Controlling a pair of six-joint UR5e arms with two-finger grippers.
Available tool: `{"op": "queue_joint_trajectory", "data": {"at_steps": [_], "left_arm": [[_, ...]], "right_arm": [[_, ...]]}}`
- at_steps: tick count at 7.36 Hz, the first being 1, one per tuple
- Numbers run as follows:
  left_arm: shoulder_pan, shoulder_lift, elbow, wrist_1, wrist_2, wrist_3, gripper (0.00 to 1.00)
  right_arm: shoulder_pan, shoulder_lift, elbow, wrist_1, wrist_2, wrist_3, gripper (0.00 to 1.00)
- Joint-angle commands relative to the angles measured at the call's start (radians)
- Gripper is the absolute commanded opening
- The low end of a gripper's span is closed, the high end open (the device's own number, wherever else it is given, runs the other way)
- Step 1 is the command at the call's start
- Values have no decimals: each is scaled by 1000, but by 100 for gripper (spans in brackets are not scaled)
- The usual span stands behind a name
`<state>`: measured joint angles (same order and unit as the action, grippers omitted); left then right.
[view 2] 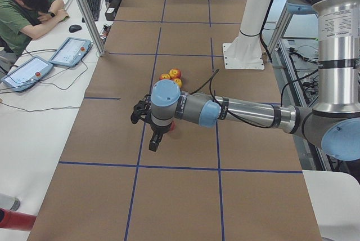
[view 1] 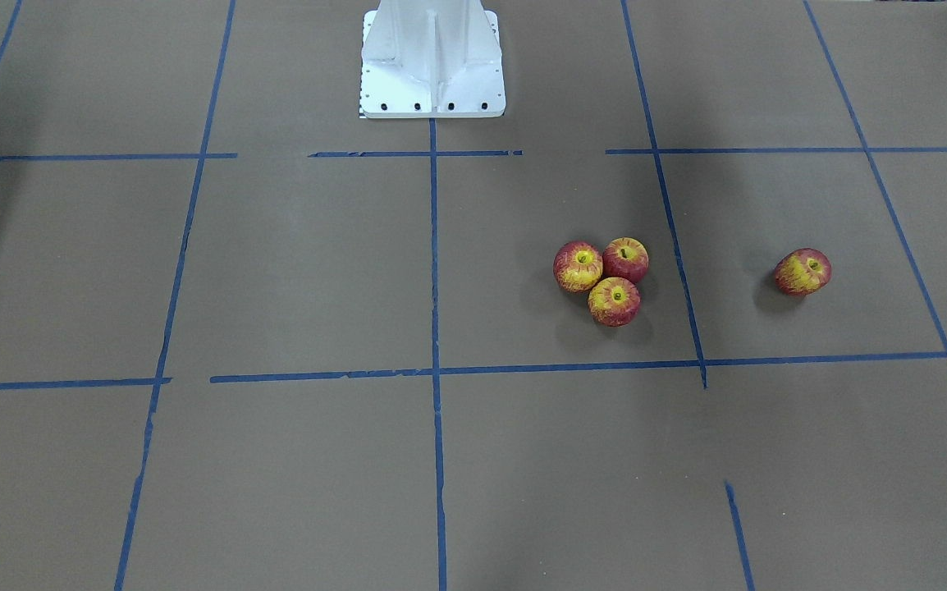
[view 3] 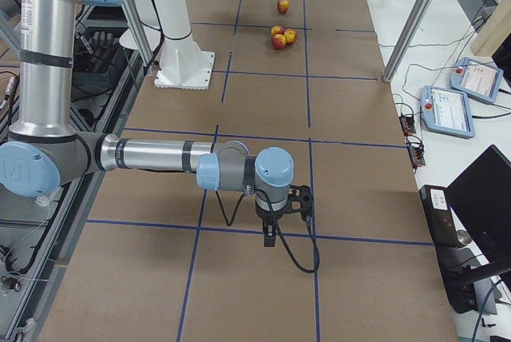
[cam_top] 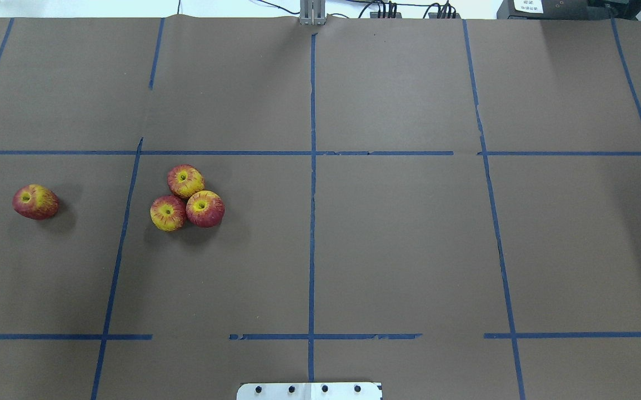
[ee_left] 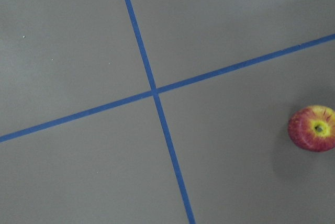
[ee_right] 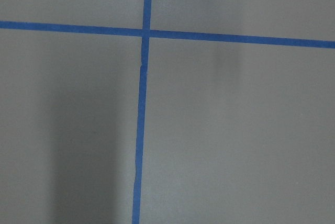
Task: Stack apples
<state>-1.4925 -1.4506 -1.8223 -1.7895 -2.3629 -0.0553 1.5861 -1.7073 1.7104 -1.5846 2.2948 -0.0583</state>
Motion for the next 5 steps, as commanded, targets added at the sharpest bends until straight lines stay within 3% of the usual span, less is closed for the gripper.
{"op": "queue_joint_trajectory", "data": {"at_steps": [1, 2, 5], "left_arm": [[197, 1, 43, -283, 25, -383, 100], [290, 1, 78, -389, 150, -516, 100], [450, -63, 201, -553, 238, -713, 100]], "right_arm": [[0, 0, 0, 0, 0, 0, 100], [0, 0, 0, 0, 0, 0, 100], [0, 0, 0, 0, 0, 0, 100]]}}
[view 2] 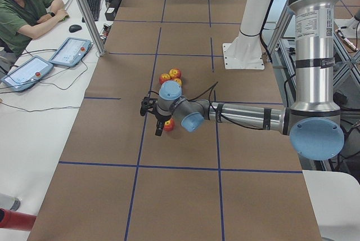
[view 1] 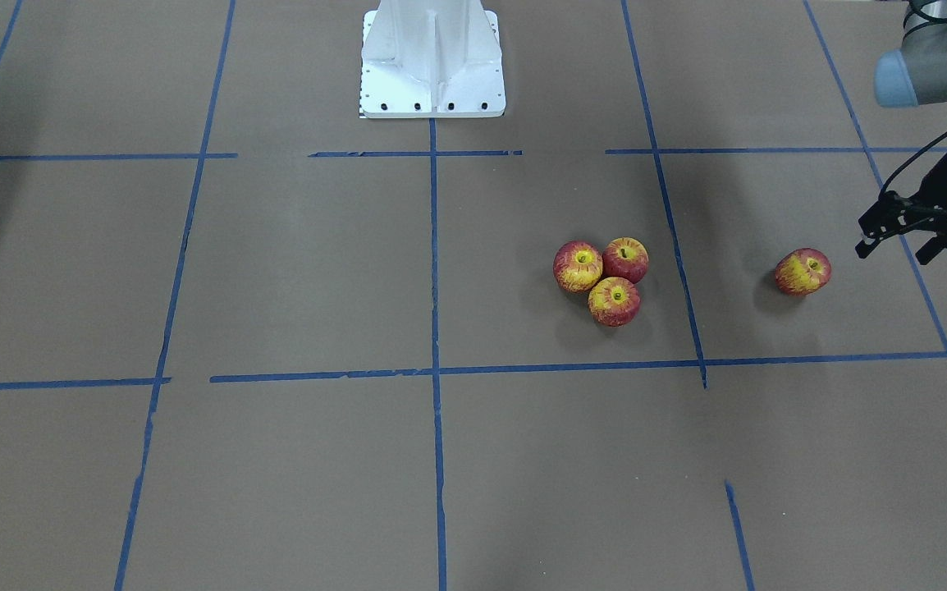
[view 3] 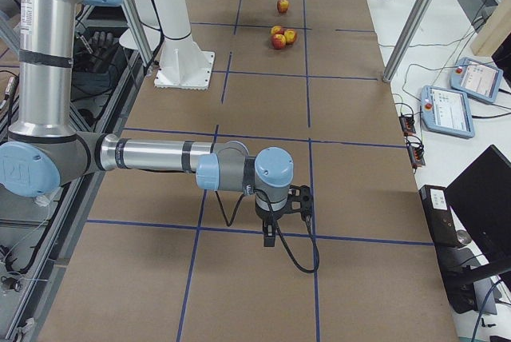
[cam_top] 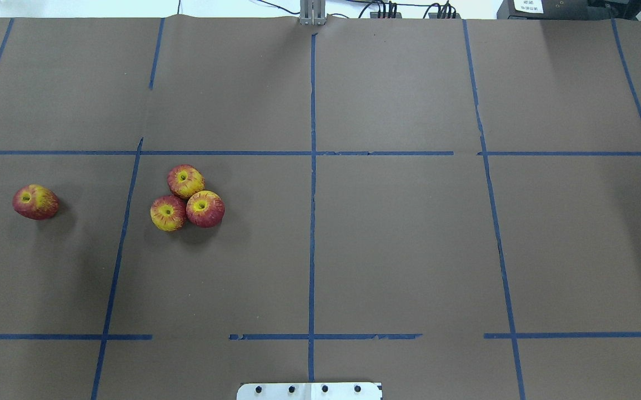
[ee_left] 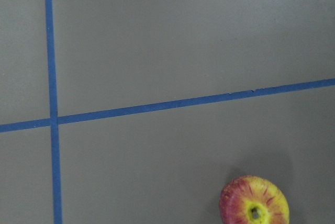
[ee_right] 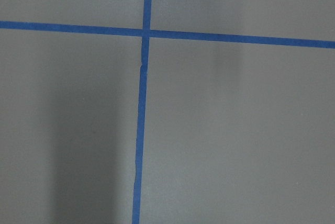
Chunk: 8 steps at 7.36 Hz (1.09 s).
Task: Stack apples
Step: 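Lower the left gripper onto the lone red-yellow apple and close it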
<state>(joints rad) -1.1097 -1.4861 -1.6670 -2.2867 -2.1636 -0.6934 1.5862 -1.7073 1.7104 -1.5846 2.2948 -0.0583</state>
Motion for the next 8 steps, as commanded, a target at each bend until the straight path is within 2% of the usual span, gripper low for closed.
{"op": "queue_joint_trajectory", "data": {"at_steps": [1, 8], "left_arm": [[89, -37, 53, -57, 71, -84, 100], [179, -51, 70, -57, 68, -149, 100]], "right_arm": [[0, 0, 0, 0, 0, 0, 100], [0, 0, 0, 0, 0, 0, 100]]}}
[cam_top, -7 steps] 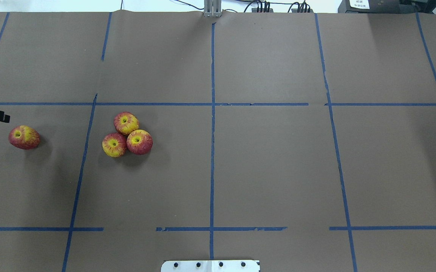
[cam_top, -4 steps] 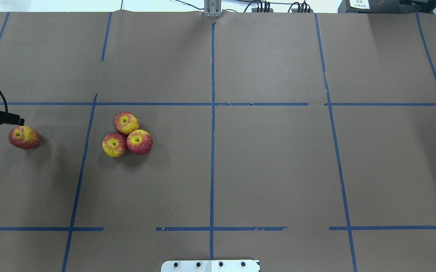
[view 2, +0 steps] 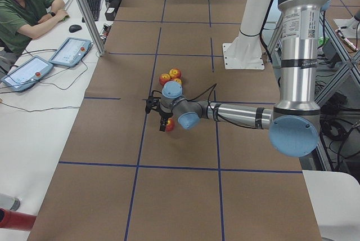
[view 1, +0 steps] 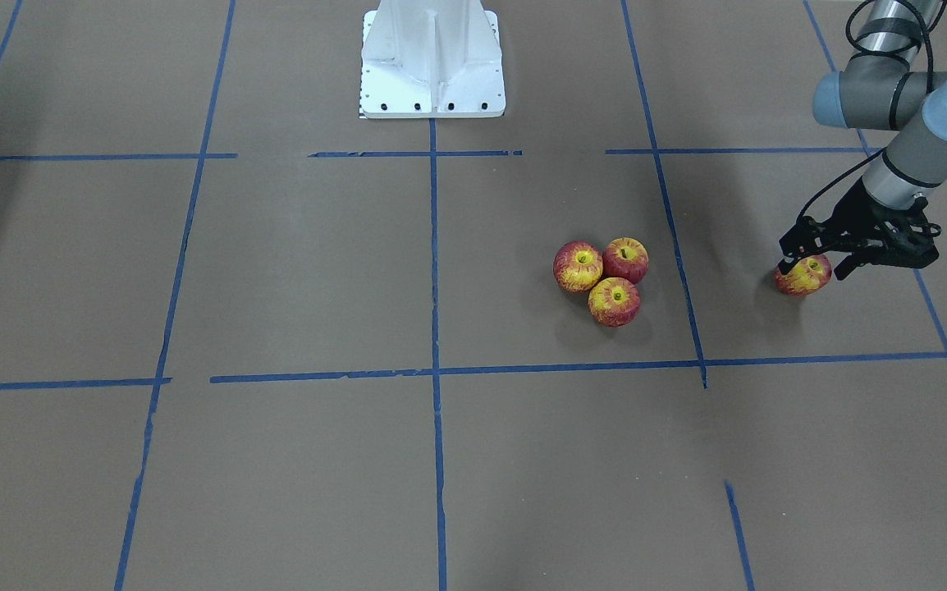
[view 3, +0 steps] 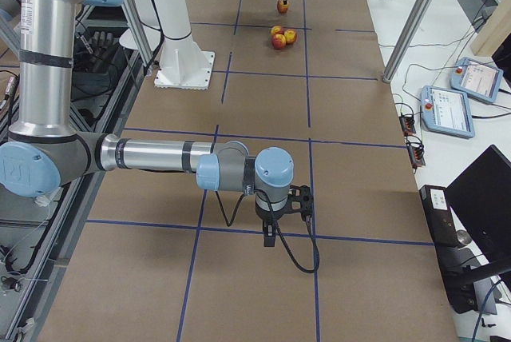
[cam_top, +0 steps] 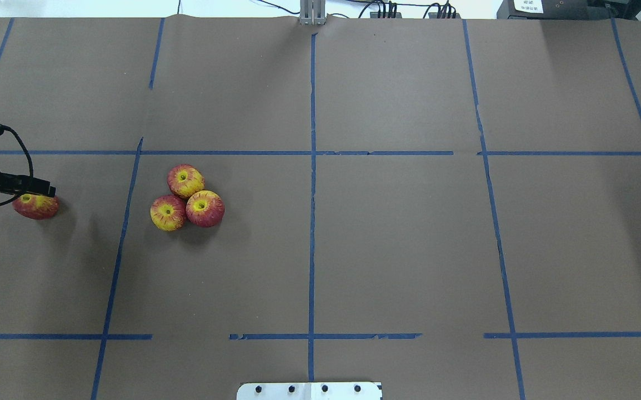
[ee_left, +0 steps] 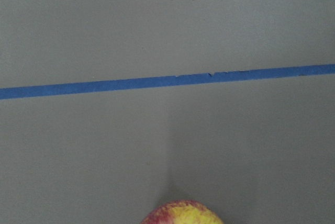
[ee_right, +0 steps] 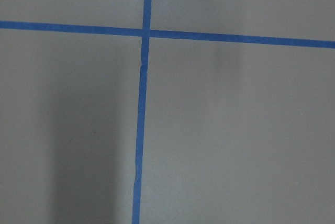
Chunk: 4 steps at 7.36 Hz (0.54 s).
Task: Stack apples
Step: 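Lower the left gripper onto the lone red-yellow apple and close it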
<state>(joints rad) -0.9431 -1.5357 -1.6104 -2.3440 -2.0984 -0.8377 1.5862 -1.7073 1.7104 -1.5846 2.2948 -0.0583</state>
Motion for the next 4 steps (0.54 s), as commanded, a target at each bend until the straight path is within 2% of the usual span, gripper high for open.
{"op": "queue_joint_trajectory", "data": {"at_steps": [1, 4], "left_arm": [[15, -1, 38, 0, 4, -1, 100], [26, -1, 46, 0, 4, -1, 100]], "right_arm": [[0, 0, 0, 0, 0, 0, 100], [0, 0, 0, 0, 0, 0, 100]]}}
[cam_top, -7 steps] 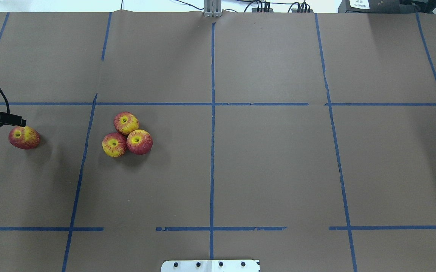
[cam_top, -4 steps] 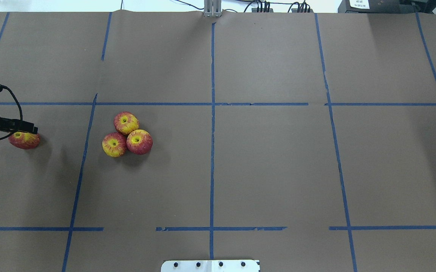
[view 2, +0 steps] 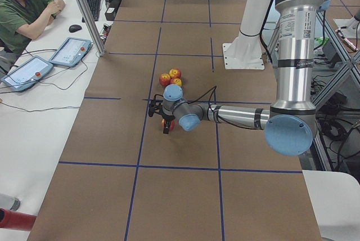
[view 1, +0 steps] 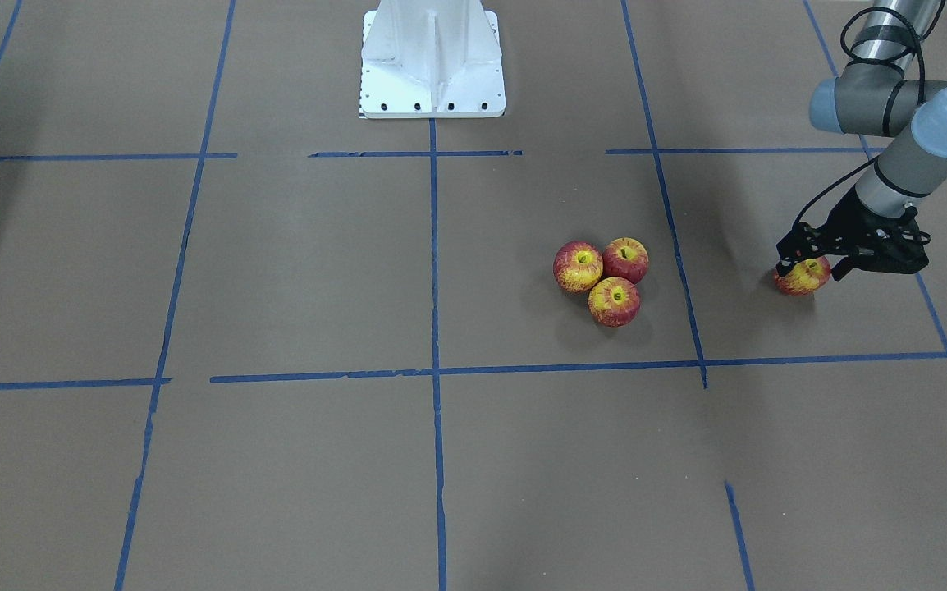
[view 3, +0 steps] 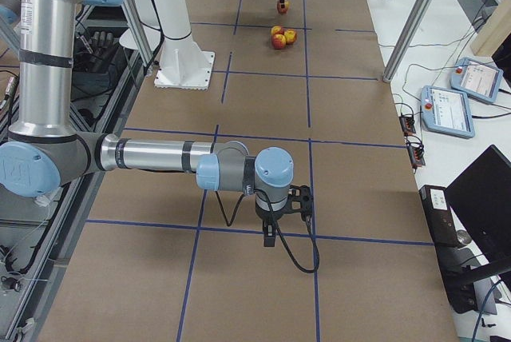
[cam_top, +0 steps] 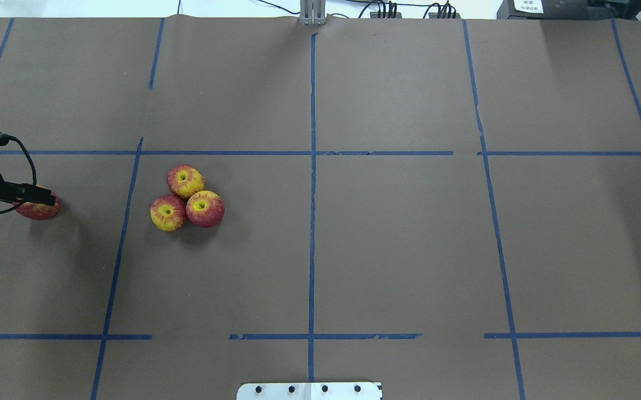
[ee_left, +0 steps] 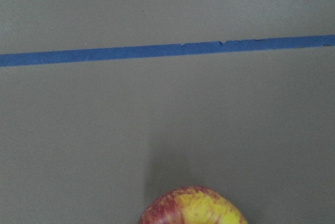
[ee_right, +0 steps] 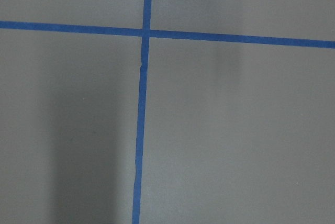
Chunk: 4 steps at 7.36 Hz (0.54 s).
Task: Stack apples
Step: 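Lower the left gripper onto the lone red-yellow apple and close it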
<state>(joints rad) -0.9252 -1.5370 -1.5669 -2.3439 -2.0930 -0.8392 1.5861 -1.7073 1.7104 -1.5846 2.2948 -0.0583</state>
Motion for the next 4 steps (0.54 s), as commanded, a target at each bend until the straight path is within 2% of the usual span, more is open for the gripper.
{"op": "queue_joint_trajectory", "data": {"at_steps": [1, 3, 4], "left_arm": [[17, 1, 4, 0, -4, 0, 100], [28, 0, 8, 0, -13, 0, 98], [28, 1, 8, 0, -15, 3, 74]], "right_arm": [[0, 0, 0, 0, 0, 0, 100], [0, 0, 0, 0, 0, 0, 100], [0, 0, 0, 0, 0, 0, 100]]}}
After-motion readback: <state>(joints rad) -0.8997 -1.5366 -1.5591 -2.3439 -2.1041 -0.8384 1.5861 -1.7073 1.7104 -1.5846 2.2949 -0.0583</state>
